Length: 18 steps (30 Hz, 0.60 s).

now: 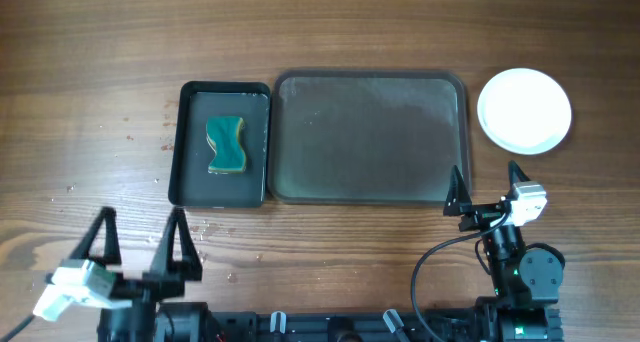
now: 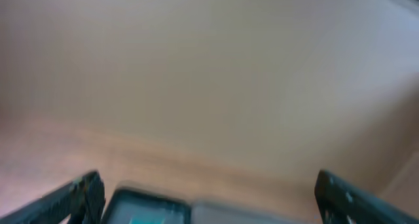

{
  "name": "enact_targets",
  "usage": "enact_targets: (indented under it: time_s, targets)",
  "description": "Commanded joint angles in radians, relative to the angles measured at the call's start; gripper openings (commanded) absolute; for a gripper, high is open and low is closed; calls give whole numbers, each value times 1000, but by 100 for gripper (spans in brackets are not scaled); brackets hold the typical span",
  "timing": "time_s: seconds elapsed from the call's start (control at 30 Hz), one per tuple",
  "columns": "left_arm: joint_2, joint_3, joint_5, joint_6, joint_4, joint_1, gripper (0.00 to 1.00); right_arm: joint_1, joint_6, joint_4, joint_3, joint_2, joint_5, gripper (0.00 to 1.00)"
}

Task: Clean dirty plates on tray and stack at the side

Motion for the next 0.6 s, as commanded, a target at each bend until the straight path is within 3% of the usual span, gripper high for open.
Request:
enact_targets:
  time_s: [0.0, 0.3, 0.43, 0.57]
  targets:
    - [-10, -162, -9, -8, 212, 2, 100, 7, 12, 5, -1, -10, 15, 100]
    - [-10, -598, -1, -8, 854, 2, 100, 7, 12, 6, -1, -10, 15, 100]
    - [-10, -695, 8, -9, 942, 2, 100, 7, 13, 5, -1, -10, 15, 100]
    - [-10, -721, 10, -8, 875, -2, 100, 7, 13, 6, -1, -10, 15, 100]
